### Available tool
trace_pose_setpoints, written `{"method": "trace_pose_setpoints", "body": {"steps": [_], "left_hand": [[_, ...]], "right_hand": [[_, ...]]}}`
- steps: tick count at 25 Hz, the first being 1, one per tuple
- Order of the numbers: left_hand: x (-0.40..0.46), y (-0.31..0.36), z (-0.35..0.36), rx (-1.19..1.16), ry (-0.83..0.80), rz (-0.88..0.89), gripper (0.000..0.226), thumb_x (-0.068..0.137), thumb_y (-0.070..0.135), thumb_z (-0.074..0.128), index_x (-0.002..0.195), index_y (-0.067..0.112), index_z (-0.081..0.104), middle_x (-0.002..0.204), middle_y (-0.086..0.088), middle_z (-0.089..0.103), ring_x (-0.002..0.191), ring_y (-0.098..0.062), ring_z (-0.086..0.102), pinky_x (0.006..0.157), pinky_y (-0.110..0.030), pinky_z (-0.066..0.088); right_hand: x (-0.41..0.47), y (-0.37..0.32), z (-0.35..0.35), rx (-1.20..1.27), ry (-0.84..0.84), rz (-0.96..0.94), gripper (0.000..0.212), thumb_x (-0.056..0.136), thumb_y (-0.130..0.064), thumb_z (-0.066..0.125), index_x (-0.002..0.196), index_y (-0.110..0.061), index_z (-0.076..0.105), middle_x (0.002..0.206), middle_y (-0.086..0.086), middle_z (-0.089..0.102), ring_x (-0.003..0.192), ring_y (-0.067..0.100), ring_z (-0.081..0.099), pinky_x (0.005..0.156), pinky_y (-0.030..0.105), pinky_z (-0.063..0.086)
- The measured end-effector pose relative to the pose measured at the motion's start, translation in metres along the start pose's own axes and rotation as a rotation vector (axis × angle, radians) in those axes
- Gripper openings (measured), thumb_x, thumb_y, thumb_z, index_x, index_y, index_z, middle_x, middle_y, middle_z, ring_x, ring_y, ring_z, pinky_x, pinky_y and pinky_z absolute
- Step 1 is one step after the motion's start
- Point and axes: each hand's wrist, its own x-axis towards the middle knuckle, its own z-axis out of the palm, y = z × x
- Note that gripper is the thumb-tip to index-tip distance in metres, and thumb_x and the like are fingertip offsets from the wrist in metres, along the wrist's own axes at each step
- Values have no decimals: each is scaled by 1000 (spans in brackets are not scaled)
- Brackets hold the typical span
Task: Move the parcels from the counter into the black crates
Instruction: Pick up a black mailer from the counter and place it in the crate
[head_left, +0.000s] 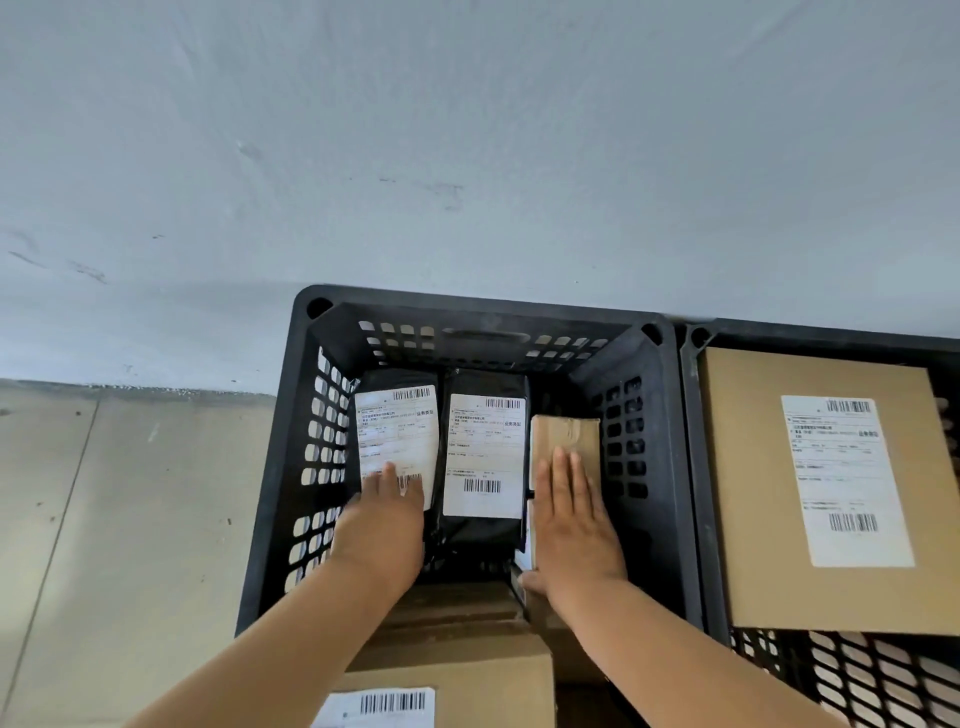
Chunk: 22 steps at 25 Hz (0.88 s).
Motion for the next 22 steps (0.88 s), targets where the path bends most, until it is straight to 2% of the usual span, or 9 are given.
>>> {"method": "trace_pose_setpoints", "body": {"steps": [4,7,9,11,13,15,17,20,22], "left_hand": [[-28,7,6,-144,-44,54,56,100,32,41,150,17,23,157,-8,21,147,-24,13,116,-37,24],[-52,9,-2,-252,-35,9,41,100,30,38,140,19,41,141,-5,47,133,-23,40,103,-33,41],[-69,10,-13,-318,-40,-27,37,100,27,37,135,20,46,130,-3,56,118,-24,52,89,-32,46],[-87,10,-24,-355,-30,-52,35,100,25,36,132,22,49,125,-2,60,111,-24,56,79,-30,46],[-110,9,-35,-394,-3,-68,34,98,25,39,130,21,50,118,-1,62,104,-24,60,76,-30,48],[-135,8,-39,-430,-6,-40,38,94,27,45,132,22,48,116,0,63,99,-23,62,79,-33,52],[-158,8,-36,-348,-72,46,53,90,29,53,140,23,40,128,0,56,109,-21,58,87,-33,50],[-180,12,-16,-67,-36,142,75,85,22,61,149,19,21,147,-1,36,136,-21,35,111,-33,30],[-182,12,-3,28,49,147,84,86,9,58,152,16,7,155,-3,21,143,-21,21,118,-33,14]], "right_hand": [[2,5,0,46,-33,-5,125,82,-55,64,136,-3,-35,145,21,-41,140,35,-31,115,42,-16],[-11,10,-13,102,-39,-51,110,87,-44,62,147,-5,-22,155,15,-27,145,28,-20,114,35,-12],[-32,16,-22,197,-10,-74,91,93,-31,58,152,-7,-8,160,11,-14,148,23,-9,118,32,-3],[-60,19,-31,303,58,-74,71,97,-20,51,153,-11,8,162,8,-1,149,20,2,119,30,13],[-95,20,-44,378,113,-75,55,100,-19,46,149,-13,22,160,5,13,146,18,17,115,30,28],[-130,19,-57,397,100,-90,52,101,-24,41,149,-15,23,156,3,24,141,20,30,109,32,36],[-161,13,-65,384,11,-168,59,101,-28,41,153,-21,15,158,1,22,139,22,32,108,35,37],[-188,-1,-57,290,-86,-292,73,98,-26,49,154,-29,2,162,-3,2,146,25,15,117,38,20],[-191,-5,-46,238,-70,-281,79,96,-19,52,153,-30,-1,162,-1,-4,148,24,11,119,38,10]]}}
